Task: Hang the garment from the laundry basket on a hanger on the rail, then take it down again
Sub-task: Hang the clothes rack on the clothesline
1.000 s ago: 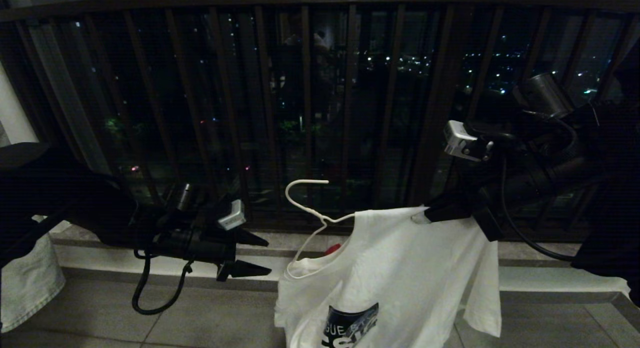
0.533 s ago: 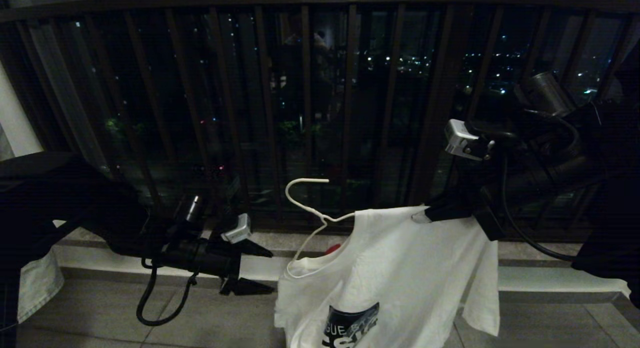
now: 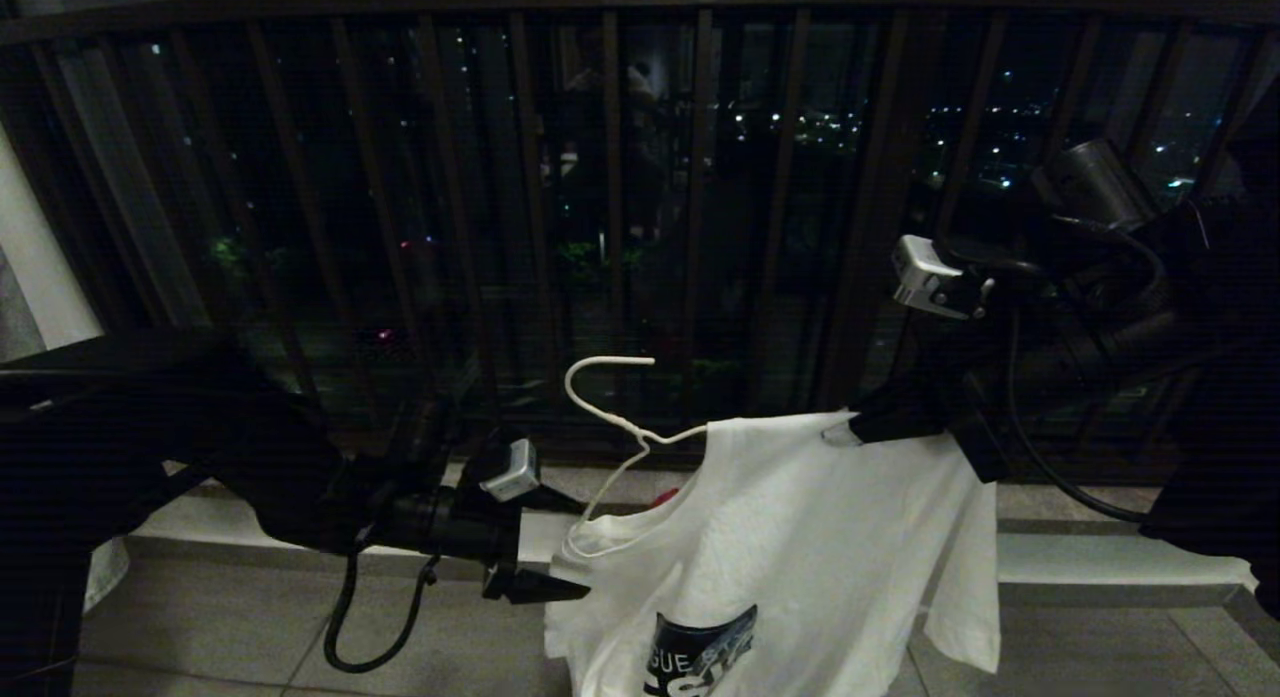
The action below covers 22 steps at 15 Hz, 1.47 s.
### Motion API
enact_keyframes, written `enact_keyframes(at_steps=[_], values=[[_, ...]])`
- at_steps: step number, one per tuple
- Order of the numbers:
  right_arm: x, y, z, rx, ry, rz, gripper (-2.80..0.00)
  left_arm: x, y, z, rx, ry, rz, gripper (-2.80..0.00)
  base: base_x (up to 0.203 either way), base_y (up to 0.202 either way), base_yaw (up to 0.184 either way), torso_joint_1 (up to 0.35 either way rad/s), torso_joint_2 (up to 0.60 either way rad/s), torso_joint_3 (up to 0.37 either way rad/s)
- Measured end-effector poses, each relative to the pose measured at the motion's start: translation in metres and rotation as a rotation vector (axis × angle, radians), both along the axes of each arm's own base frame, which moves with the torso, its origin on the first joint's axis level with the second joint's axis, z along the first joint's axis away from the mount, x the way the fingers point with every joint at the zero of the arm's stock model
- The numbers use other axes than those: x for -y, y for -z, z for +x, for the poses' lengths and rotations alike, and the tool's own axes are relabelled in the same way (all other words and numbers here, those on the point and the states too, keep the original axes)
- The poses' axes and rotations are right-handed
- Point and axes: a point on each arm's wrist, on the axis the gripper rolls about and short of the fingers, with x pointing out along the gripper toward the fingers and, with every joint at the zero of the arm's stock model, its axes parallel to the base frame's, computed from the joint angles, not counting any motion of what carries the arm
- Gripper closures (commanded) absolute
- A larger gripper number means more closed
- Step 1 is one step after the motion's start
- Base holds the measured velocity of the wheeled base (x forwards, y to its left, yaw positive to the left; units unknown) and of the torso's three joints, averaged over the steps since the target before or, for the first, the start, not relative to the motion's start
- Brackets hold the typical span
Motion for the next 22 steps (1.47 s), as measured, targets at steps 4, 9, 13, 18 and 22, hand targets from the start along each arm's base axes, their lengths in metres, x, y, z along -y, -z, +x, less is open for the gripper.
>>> enact_keyframes(at_steps=[4, 9, 13, 18, 22], values=[[-0.005, -0.001, -0.003, -0.004, -0.012, 0.004, 0.00, 0.012, 0.006, -0.006, -0.038, 0.030, -0.003, -2.80, 0.000, 0.000, 0.000, 0.000, 0.00, 0.000], [-0.007, -0.002, -0.005, -0.002, -0.022, 0.006, 0.00, 0.023, 0.007, -0.011, -0.082, 0.053, -0.012, -2.80, 0.000, 0.000, 0.000, 0.000, 0.00, 0.000], [-0.007, -0.003, -0.006, 0.001, -0.023, 0.007, 0.00, 0.028, 0.007, -0.012, -0.100, 0.057, -0.015, 0.00, 0.000, 0.000, 0.000, 0.000, 0.00, 0.000], [-0.007, -0.003, -0.006, 0.001, -0.021, 0.007, 0.00, 0.029, 0.006, -0.012, -0.100, 0.059, -0.016, 0.00, 0.000, 0.000, 0.000, 0.000, 0.00, 0.000], [-0.006, -0.003, -0.006, 0.002, -0.019, 0.006, 0.00, 0.029, 0.006, -0.012, -0.096, 0.060, -0.017, 0.00, 0.000, 0.000, 0.000, 0.000, 0.00, 0.000]])
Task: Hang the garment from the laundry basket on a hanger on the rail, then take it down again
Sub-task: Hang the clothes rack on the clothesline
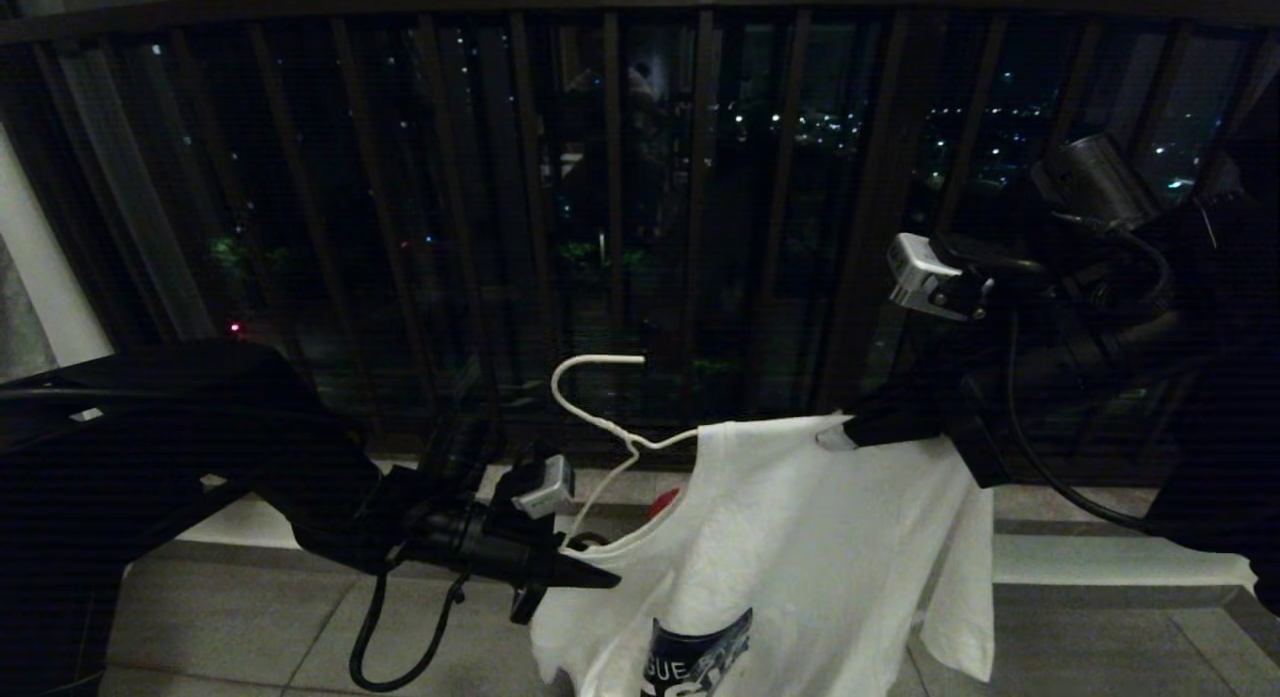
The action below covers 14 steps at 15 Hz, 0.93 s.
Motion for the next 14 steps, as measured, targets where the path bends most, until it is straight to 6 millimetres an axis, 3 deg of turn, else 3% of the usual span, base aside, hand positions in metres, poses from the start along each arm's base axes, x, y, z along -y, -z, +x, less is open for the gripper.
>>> enact_keyframes(at_steps=[2, 3, 4, 10, 14], values=[[0.000, 0.000, 0.000, 0.000, -0.001, -0.001, 0.00, 0.000, 0.000, 0.000, 0.001, 0.000, 0.001, 0.00, 0.000, 0.000, 0.000, 0.000, 0.00, 0.000], [0.000, 0.000, 0.000, 0.002, -0.001, 0.000, -2.01, 0.000, 0.000, 0.000, 0.001, -0.001, 0.001, 0.00, 0.000, 0.000, 0.000, 0.000, 0.00, 0.000], [0.000, 0.000, 0.001, 0.004, -0.001, 0.001, -2.80, 0.000, -0.001, 0.000, 0.003, -0.002, 0.001, 0.00, 0.000, 0.000, 0.000, 0.000, 0.00, 0.000], [0.003, -0.006, -0.003, 0.005, 0.018, 0.014, -2.80, -0.001, -0.006, 0.002, 0.014, -0.016, -0.012, 0.00, 0.000, 0.000, 0.000, 0.000, 0.00, 0.000], [0.017, -0.028, -0.004, 0.047, 0.100, 0.069, -2.80, -0.002, -0.009, 0.001, 0.018, -0.018, -0.015, 0.00, 0.000, 0.000, 0.000, 0.000, 0.00, 0.000]])
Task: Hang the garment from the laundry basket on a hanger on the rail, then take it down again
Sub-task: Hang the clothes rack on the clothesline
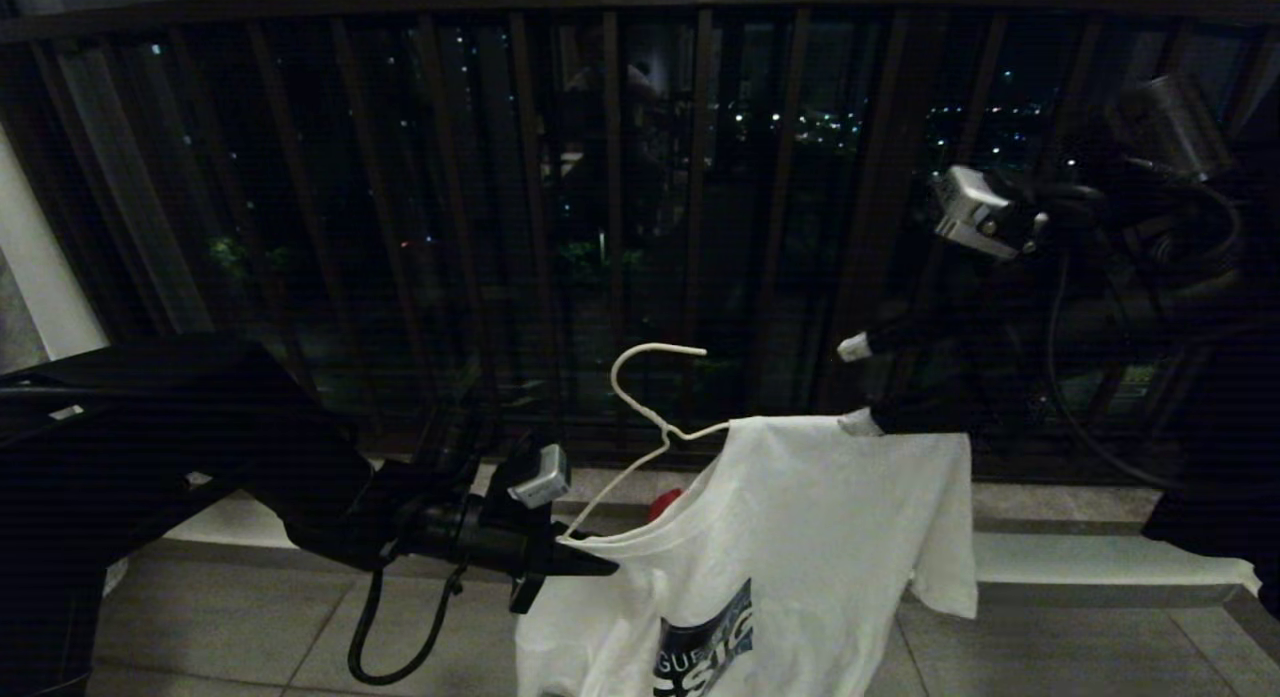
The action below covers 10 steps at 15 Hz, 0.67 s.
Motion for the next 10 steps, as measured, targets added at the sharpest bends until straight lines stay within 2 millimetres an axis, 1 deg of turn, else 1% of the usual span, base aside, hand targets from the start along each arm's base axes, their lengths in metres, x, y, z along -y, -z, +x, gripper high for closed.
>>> enact_keyframes(at_steps=[2, 5, 8, 10], values=[[0.010, -0.017, -0.008, 0.006, 0.056, 0.045, -2.80, -0.001, -0.004, 0.000, -0.016, -0.012, -0.006, 0.00, 0.000, 0.000, 0.000, 0.000, 0.00, 0.000], [0.019, -0.034, -0.032, -0.066, 0.147, 0.138, -2.80, -0.002, -0.014, -0.003, -0.025, -0.023, -0.019, 0.00, 0.000, 0.000, 0.000, 0.000, 0.00, 0.000], [0.036, -0.040, -0.064, -0.146, 0.256, 0.228, -2.80, -0.004, -0.025, -0.007, -0.020, -0.023, -0.036, 0.00, 0.000, 0.000, 0.000, 0.000, 0.00, 0.000], [0.053, -0.034, -0.082, -0.168, 0.356, 0.284, -2.80, -0.010, -0.034, -0.008, -0.009, -0.038, -0.051, 0.00, 0.000, 0.000, 0.000, 0.000, 0.00, 0.000]])
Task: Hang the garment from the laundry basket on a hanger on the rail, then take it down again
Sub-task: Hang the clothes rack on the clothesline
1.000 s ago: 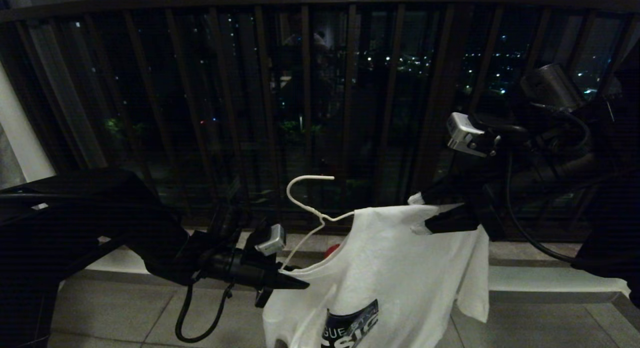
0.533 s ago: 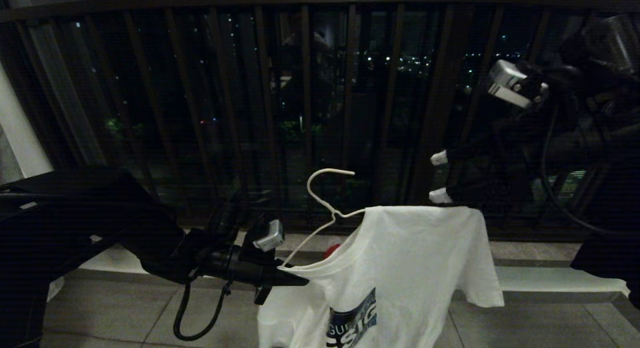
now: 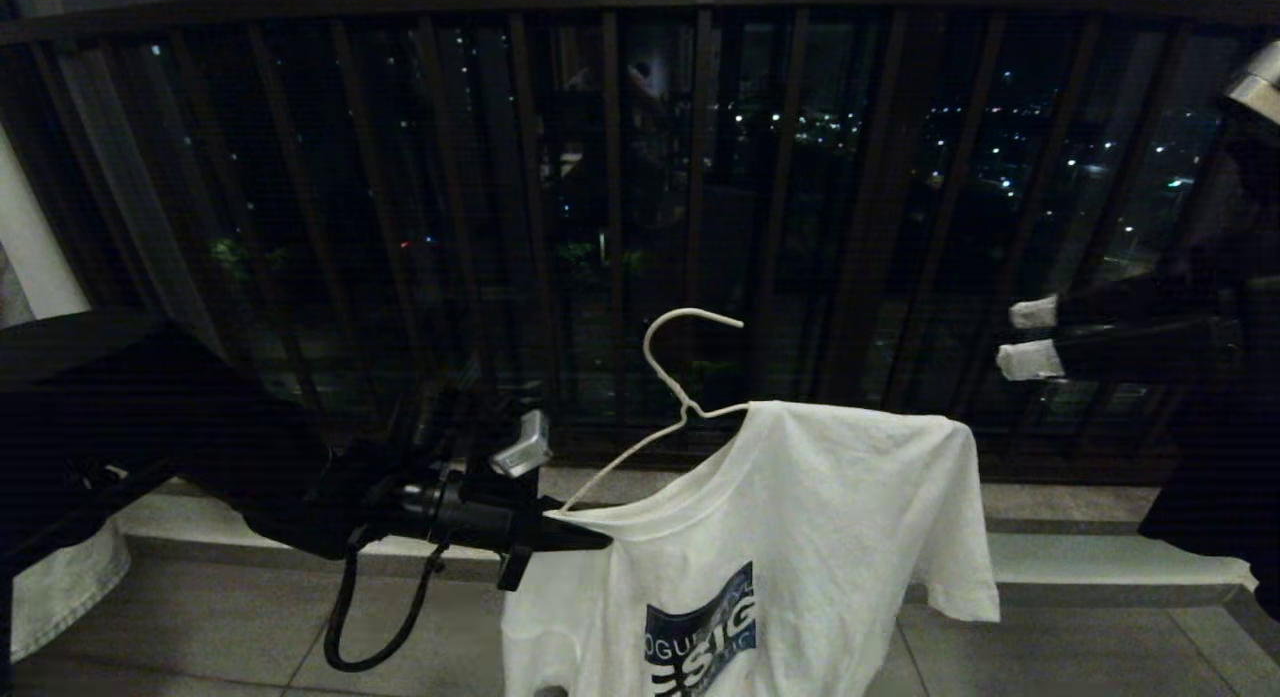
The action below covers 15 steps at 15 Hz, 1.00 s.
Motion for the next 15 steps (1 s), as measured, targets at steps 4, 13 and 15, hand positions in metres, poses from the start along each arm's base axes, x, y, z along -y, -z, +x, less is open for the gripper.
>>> enact_keyframes(at_steps=[4, 13, 15], values=[[0.021, 0.016, -0.033, 0.014, 0.170, 0.069, -2.80, -0.014, -0.018, -0.002, 0.026, -0.019, -0.033, 0.00, 0.000, 0.000, 0.000, 0.000, 0.00, 0.000], [0.023, 0.021, -0.060, 0.023, 0.211, 0.104, 0.00, -0.040, -0.063, -0.043, -0.045, -0.128, -0.083, 0.00, 0.000, 0.000, 0.000, 0.000, 0.00, 0.000], [0.022, 0.025, -0.058, 0.005, 0.194, 0.100, 0.00, -0.049, -0.067, -0.057, -0.049, -0.149, -0.086, 0.00, 0.000, 0.000, 0.000, 0.000, 0.00, 0.000]])
